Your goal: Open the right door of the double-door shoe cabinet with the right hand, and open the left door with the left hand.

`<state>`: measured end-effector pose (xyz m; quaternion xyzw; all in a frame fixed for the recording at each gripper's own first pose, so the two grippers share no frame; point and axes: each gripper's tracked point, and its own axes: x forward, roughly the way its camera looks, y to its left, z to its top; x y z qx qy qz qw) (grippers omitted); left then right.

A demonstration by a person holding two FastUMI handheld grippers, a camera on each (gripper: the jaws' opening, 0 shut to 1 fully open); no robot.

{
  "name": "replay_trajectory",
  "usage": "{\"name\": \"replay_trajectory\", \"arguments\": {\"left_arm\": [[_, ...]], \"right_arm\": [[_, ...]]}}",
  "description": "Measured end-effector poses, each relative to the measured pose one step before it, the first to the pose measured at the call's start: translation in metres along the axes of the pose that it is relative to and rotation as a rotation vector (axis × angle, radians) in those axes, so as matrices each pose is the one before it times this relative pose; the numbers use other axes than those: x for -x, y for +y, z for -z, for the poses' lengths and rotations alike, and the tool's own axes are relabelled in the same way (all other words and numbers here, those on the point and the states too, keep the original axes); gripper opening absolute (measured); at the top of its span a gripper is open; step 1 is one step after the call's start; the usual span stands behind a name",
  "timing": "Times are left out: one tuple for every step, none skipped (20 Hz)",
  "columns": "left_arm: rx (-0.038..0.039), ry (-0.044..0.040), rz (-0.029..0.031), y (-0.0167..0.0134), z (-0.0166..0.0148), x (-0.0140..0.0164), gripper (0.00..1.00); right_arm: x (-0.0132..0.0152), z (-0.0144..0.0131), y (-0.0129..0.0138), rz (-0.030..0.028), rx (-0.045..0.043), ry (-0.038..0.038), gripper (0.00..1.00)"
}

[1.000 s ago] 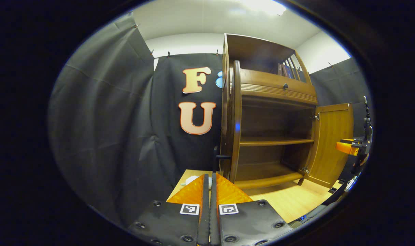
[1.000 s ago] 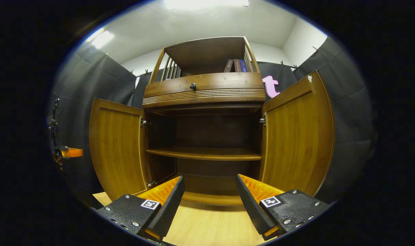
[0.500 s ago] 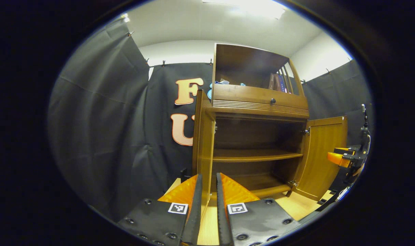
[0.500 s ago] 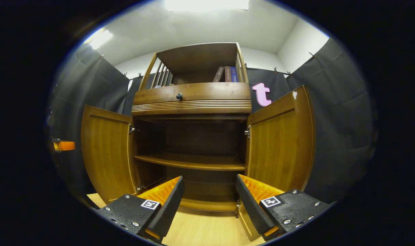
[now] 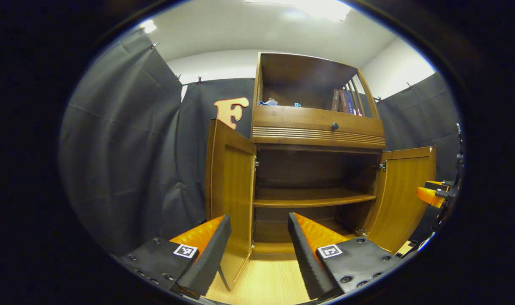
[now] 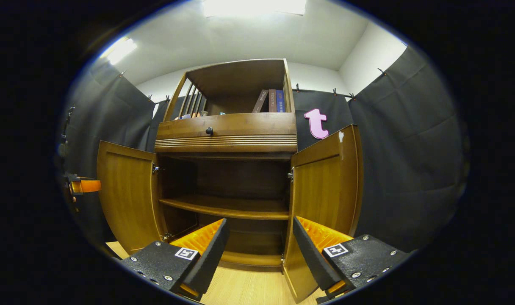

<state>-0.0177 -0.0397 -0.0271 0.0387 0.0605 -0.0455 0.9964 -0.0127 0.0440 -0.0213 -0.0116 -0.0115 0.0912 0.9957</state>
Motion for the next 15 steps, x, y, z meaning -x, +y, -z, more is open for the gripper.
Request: {"name": "replay_trajectory", "arguments": {"left_arm": [[-0.00046,-0.00707,-0.00564,-0.00161,-0.00359,-0.00185,0.89],[0.00042,-0.00204,-0.0038,-0.00257,-0.00151,-0.00134,0.95],[-0.00375,-0.00094,0.00024,-0.00231,-0.00009,-0.00171,1.0],[-0.0042,-0.00145,0.00506,-0.00402,-0.00001,-0.00168,1.0],[-0.00371,-0.00099,0.004,-0.00298,-0.00081,-0.00159,1.0],[-0.00224,0.00012,0.00297,-0.00137,0.00026,-0.00155,1.0],[-0.00297,0.00013,0.00545,-0.00297,-0.00102,-0.00248,1.0],[-0.00005,0.00019,0.00182,-0.00139,0.00012,-0.00267,1.0],[0.00348,0.00047,0.00132,0.00017,-0.00033,-0.00195,1.0],[0.00725,0.00051,0.00389,-0.00113,0.00152,-0.00174,1.0],[0.00785,0.00311,0.0041,-0.00086,0.00118,-0.00175,1.0],[0.00567,0.00379,0.00269,0.00069,0.00198,-0.00112,1.0],[0.0021,0.00138,-0.00165,0.00168,0.00107,-0.0012,1.0],[-0.0002,-0.00189,-0.00665,0.00274,-0.00008,-0.00075,1.0],[-0.00025,-0.00139,-0.00856,0.00285,-0.00036,-0.00085,1.0]], "right_arm": [[0.00098,-0.00334,-0.00249,0.00274,0.00237,-0.00529,0.98],[0.00098,-0.0023,-0.00266,0.00475,0.00503,-0.00579,0.98],[0.00107,-0.00211,-0.00287,0.00646,0.00408,-0.00678,0.98],[-0.00023,-0.0014,-0.0023,0.00384,0.00216,-0.00431,0.98],[-0.00027,-0.00097,-0.00105,0.00187,-0.00034,-0.00114,0.98],[-0.0005,0.00037,-0.00134,0.00257,-0.00206,-0.00008,0.98],[-0.00178,-0.00028,-0.00023,0.00191,-0.0001,0.00147,0.92],[-0.0013,0.0004,-0.00024,0.0013,0.00168,0.0006,0.92],[-0.00107,-0.00099,-0.00083,0.00324,0.00128,-0.00001,0.92],[-0.00005,0.00087,0.00026,0.00075,0.00051,0.00042,0.92],[-0.00109,0.00023,0.00009,-0.00162,-0.00024,0.00168,0.92],[-0.00101,0.00071,0.00062,-0.00047,-0.00023,0.00175,0.92],[-0.00057,0.00097,-0.00034,0.00127,0.00145,0.00187,0.92],[-0.00073,-0.00039,0.00052,0.00124,0.00173,-0.00062,0.98],[-0.00181,-0.00002,0.00019,0.00109,0.00089,-0.00085,0.98]]}}
